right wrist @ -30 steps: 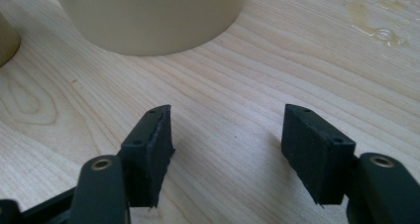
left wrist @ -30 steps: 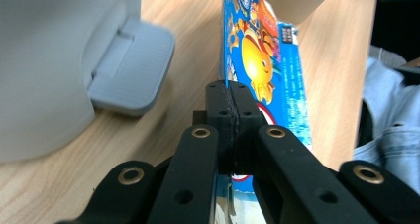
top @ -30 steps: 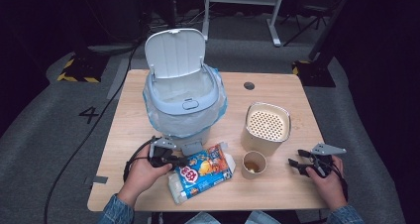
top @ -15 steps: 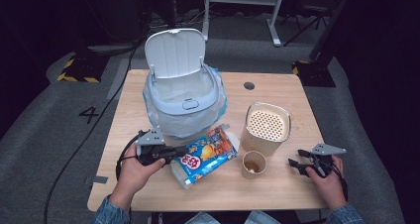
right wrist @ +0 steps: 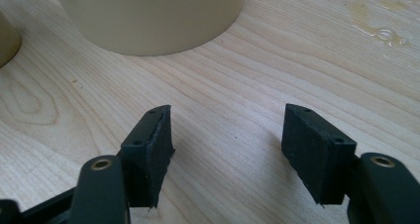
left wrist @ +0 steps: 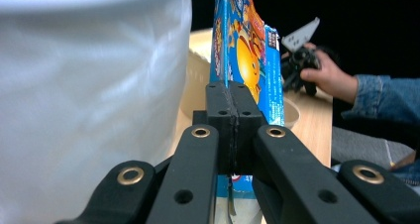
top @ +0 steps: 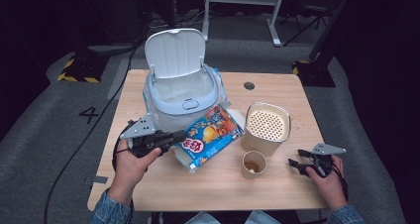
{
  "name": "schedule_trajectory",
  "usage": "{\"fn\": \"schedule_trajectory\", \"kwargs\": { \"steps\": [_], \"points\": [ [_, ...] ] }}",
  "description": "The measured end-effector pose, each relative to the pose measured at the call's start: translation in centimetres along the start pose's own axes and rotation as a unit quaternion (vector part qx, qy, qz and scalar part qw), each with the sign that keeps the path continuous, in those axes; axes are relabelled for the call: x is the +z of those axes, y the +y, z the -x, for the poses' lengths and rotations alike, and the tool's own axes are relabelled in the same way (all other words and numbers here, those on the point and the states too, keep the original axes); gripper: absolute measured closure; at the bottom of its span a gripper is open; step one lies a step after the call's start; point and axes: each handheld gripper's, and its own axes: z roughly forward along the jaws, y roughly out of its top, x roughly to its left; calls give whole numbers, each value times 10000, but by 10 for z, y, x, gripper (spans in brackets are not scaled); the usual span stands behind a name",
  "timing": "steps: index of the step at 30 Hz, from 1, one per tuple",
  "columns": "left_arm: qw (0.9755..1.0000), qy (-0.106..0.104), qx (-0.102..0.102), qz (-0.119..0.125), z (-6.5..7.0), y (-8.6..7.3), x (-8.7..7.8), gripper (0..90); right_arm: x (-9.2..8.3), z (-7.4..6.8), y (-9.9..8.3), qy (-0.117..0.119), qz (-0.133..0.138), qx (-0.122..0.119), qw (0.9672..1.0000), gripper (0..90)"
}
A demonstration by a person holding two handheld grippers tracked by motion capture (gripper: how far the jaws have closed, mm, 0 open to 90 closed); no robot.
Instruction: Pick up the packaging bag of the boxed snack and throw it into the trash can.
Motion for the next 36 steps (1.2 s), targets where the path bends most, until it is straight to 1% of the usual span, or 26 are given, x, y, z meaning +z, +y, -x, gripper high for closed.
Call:
{"fn": "schedule_trajectory", "kwargs": {
  "steps": [2, 7, 9, 14, 19, 21, 23, 27, 30, 32, 36],
  "points": [
    [9999, 69, 73, 84, 2, 7, -3, 895, 0, 0, 0, 3, 0, 4, 10000, 372],
    [9994, 197, 111, 259, 3, 22, -8, 895, 0, 0, 0, 2, 0, 5, 10000, 372],
    [9990, 266, 172, 327, 3, 29, -11, 895, 0, 0, 0, 5, 2, 3, 10000, 373],
    [9979, 344, 292, 469, 5, 44, -16, 895, 0, 0, 0, -3, 3, 0, 10000, 373],
    [9958, 476, 361, 695, 5, 59, -21, 895, 0, 0, 0, -6, 3, -2, 10000, 373],
    [9951, 496, 364, 776, 4, 64, -23, 895, 0, 0, 0, -4, 4, 0, 10000, 373],
    [9949, 488, 343, 820, 3, 69, -23, 895, 0, 0, 0, -2, 3, 2, 10000, 373],
    [9937, 560, 364, 895, 1, 79, -24, 895, 0, 0, 0, -4, 7, 0, 10000, 373],
    [9931, 569, 418, 939, 0, 87, -25, 895, 0, 0, 0, -5, 5, -2, 10000, 373],
    [9927, 575, 493, 939, 0, 91, -25, 895, 0, 0, 0, -4, 5, -1, 10000, 373],
    [9919, 602, 501, 1003, -3, 98, -25, 895, 0, -1, 0, -4, 3, 3, 10000, 373]
  ]
}}
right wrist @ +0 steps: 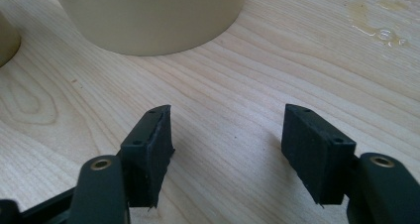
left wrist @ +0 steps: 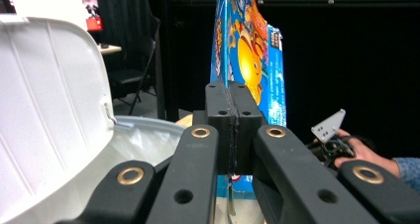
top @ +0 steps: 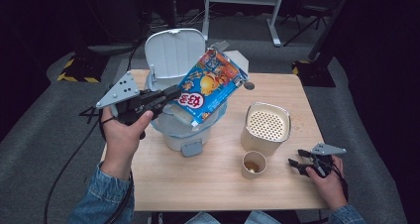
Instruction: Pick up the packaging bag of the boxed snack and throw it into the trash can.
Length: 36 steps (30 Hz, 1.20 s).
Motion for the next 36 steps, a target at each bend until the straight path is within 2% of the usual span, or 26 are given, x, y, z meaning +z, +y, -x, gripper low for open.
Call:
{"fn": "schedule_trajectory", "kwargs": {
  "steps": [5, 8, 11, 13, 20, 25, 30, 36],
  "points": [
    [9997, 111, -33, 225, -7, 12, 2, 895, 0, 0, 0, -1, 1, -1, 10000, 373],
    [9994, 225, 3, 262, -11, 17, 3, 895, 0, 0, 0, -1, 2, -2, 10000, 373],
    [9986, 411, 13, 318, -13, 22, 4, 895, 0, 0, 0, -1, 0, -2, 10000, 373],
    [9980, 494, -61, 400, -15, 23, 6, 895, 0, 0, 0, -11, 6, 1, 10000, 373],
    [9955, 778, -62, 540, -21, 28, 7, 895, 0, 0, 0, -11, 6, 2, 10000, 373],
    [9914, 1142, -52, 630, -30, 27, 9, 895, 0, 0, 0, -11, 6, 4, 10000, 373],
    [9879, 1408, -80, 646, -39, 25, 14, 894, 0, 0, 0, -10, 6, 4, 10000, 373],
    [9858, 1582, -18, 556, -46, 21, 24, 894, 0, 0, 0, -5, 6, 10, 10000, 373]
  ]
}}
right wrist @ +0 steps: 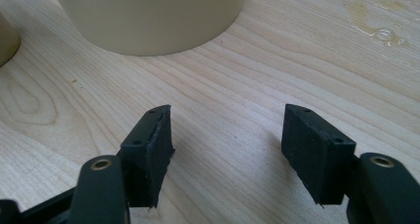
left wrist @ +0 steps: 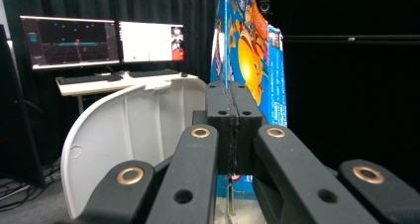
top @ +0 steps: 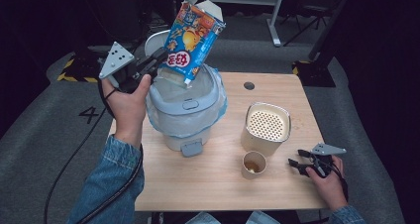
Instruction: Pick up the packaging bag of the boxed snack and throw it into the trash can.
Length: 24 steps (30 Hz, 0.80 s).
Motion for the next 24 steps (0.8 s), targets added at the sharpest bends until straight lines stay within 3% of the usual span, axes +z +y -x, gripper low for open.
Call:
{"fn": "schedule_trajectory", "kwargs": {
  "steps": [8, 15, 24],
  "points": [
    [9998, 87, 1, -172, -2, -10, 10, 893, 0, 0, 0, 0, -1, 0, 10000, 373],
    [9991, 210, 131, -338, -2, -15, 13, 893, 0, 0, 0, -1, -1, 1, 10000, 373],
    [9986, 218, 179, -454, -1, -21, 15, 894, 0, 0, 0, 1, 0, 1, 10000, 373]
  ]
}}
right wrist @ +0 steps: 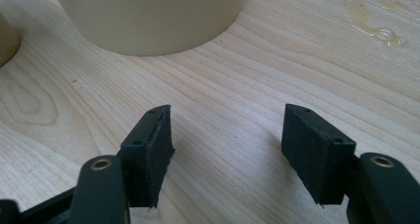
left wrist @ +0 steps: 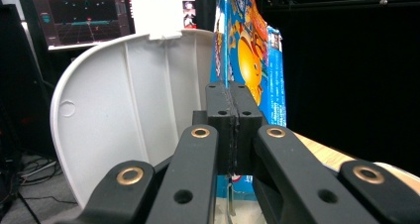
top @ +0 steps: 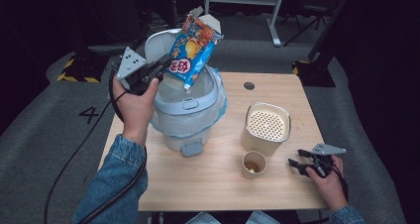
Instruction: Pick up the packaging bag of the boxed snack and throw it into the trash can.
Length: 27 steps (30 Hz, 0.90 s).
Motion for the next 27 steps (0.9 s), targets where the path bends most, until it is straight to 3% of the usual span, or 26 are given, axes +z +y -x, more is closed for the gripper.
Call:
{"fn": "schedule_trajectory", "kwargs": {
  "steps": [13, 16, 17, 20, 24, 27],
  "points": [
    [10000, -26, 61, -50, 7, -9, 4, 894, 0, 0, 0, 0, 0, 1, 10000, 373],
    [9998, -162, -13, -126, 9, -12, 5, 889, 0, 0, 0, -1, 0, 0, 10000, 373],
    [9996, -253, -102, -115, 9, -13, 6, 843, 0, 0, 0, 0, 0, -1, 10000, 373],
    [9996, -156, -151, -189, 9, -12, 5, 516, 0, 0, 0, -1, 0, 1, 10000, 373],
    [9998, -130, -118, -131, 6, -7, -6, 400, 0, 0, 0, 0, 1, 0, 10000, 373],
    [9998, -134, -20, -166, 4, -4, -16, 385, 0, 0, 0, -2, -1, -3, 10000, 373]
  ]
}}
